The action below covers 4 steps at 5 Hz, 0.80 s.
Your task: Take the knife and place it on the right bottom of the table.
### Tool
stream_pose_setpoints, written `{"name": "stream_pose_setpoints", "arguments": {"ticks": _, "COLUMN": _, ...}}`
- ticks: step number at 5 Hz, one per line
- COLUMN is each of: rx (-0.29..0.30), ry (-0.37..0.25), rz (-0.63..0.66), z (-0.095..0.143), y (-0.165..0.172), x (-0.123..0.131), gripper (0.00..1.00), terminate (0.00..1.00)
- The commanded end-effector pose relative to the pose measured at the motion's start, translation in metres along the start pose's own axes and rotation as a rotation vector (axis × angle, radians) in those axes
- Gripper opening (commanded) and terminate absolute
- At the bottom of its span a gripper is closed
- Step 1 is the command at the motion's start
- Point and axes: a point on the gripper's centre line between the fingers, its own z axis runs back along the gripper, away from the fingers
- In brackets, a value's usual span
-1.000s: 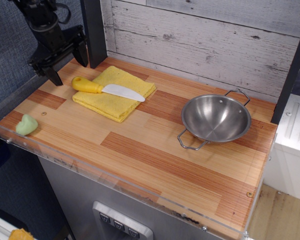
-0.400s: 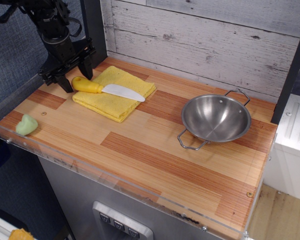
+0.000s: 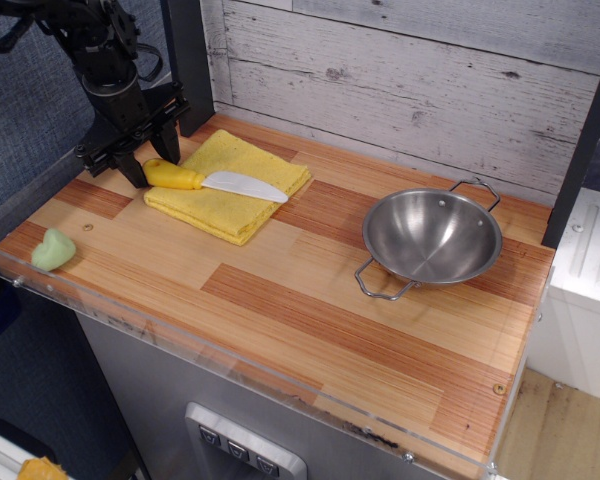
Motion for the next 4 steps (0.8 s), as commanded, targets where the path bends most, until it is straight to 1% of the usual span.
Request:
{"name": "stream_pose_setpoints", "arguments": {"ticks": 1, "rx": -0.059, "ry": -0.037, "rz": 0.015, "z": 0.032, "y": -0.005, "x": 0.014, "gripper": 0.00, "terminate": 0.00}}
{"name": "stream_pose_setpoints", "arguments": {"ticks": 2, "rx": -0.102, "ry": -0.056, "rz": 0.007, "z": 0.058, "y": -0.010, "x": 0.021, "gripper": 0.00, "terminate": 0.00}}
{"name": "stream_pose_setpoints", "arguments": {"ticks": 3, "rx": -0.134, "ry": -0.062, "rz": 0.006, "z": 0.081, "y": -0.010, "x": 0.024, "gripper": 0.00, "terminate": 0.00}}
{"name": "stream_pose_setpoints", "arguments": {"ticks": 4, "rx": -0.148, "ry": -0.069, "rz": -0.010, "z": 0.100, "y": -0.005, "x": 0.020, "gripper": 0.00, "terminate": 0.00}}
